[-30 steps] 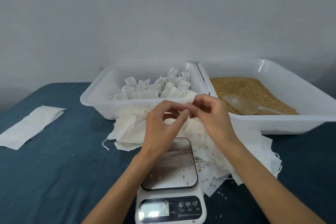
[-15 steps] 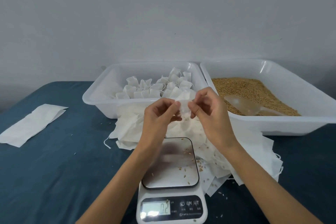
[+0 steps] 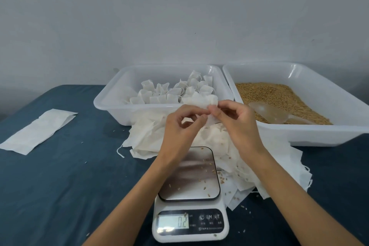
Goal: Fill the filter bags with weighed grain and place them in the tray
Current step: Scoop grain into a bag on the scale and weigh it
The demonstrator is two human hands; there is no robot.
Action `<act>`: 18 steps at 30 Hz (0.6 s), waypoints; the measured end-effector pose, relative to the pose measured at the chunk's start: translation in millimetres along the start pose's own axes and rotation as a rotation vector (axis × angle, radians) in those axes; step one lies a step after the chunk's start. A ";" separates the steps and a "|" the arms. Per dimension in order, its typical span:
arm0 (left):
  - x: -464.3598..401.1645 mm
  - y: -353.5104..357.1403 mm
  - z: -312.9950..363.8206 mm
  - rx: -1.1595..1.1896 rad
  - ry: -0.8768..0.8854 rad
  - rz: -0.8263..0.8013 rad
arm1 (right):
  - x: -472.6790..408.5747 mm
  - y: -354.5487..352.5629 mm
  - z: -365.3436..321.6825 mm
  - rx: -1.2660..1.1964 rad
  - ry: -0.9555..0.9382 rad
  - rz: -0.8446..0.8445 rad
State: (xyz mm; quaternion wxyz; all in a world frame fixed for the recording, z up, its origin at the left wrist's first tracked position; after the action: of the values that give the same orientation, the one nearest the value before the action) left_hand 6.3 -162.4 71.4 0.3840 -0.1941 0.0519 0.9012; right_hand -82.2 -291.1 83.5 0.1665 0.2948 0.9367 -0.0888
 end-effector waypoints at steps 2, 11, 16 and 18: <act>-1.8 -3.6 -2.8 -0.031 -0.035 0.118 | -1.1 -4.3 -1.5 -0.077 0.036 0.004; -2.6 -3.2 -9.5 0.204 -0.141 0.049 | 1.8 -2.0 -0.3 0.342 -0.104 0.082; -5.3 -4.9 -8.2 0.184 -0.128 0.113 | 3.3 -6.2 -5.4 0.351 -0.245 0.198; -6.5 -5.9 -7.5 0.170 -0.118 0.145 | 3.3 -8.3 -4.0 0.360 -0.218 0.213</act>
State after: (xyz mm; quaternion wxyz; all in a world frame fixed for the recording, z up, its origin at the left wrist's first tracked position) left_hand 16.9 -164.4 67.4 0.3351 -0.1032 0.1195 0.9289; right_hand -90.6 -295.1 86.6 0.2200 0.4057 0.8458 -0.2675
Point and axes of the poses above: each hand's wrist, its own x-axis away from the middle knuckle, its own y-axis out of the palm, z = x × y, the point moved 1 cm from there along -x, towards the middle knuckle, and after that the axes turned 8 degrees about -z, right-handed, at the moved point
